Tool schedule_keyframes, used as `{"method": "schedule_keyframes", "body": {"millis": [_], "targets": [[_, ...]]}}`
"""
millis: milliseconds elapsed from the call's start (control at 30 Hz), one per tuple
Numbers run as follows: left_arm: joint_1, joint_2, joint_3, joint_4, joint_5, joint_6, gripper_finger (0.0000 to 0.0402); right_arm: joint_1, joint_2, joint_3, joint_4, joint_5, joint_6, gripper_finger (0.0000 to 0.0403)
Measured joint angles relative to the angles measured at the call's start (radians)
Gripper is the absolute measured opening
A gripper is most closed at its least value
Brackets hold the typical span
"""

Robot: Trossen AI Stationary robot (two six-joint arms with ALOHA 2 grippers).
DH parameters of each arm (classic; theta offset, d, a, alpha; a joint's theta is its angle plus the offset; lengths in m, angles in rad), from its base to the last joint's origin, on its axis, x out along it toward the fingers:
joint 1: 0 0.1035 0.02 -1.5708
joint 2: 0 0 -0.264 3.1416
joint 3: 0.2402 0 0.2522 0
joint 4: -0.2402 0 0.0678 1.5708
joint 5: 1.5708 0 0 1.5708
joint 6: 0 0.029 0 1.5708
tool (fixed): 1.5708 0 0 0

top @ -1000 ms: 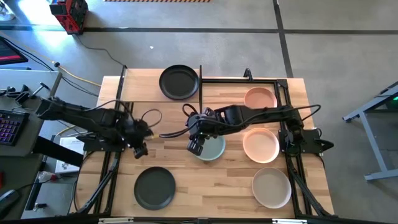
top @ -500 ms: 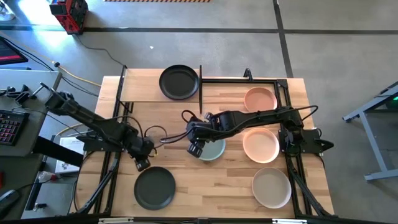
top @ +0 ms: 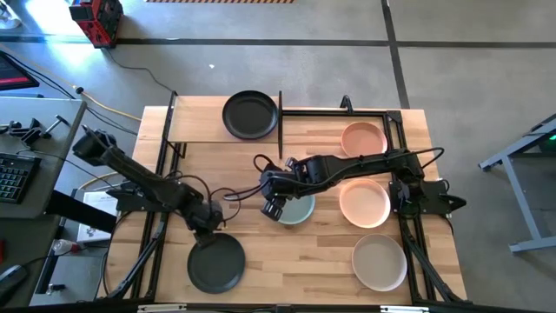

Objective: Place and stack plates onto a shelf
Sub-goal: Stack the black plate on top of the black plate on the shelf

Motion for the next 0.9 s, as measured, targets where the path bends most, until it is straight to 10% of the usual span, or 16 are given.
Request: {"method": "schedule_keyframes", "body": {"millis": [900], "targets": [[-0.004, 0.167, 0.000, 0.052, 0.010, -0.005, 0.0104, 0.004, 0.000, 0.000, 0.000, -0.003, 0.000, 0.0142]]}}
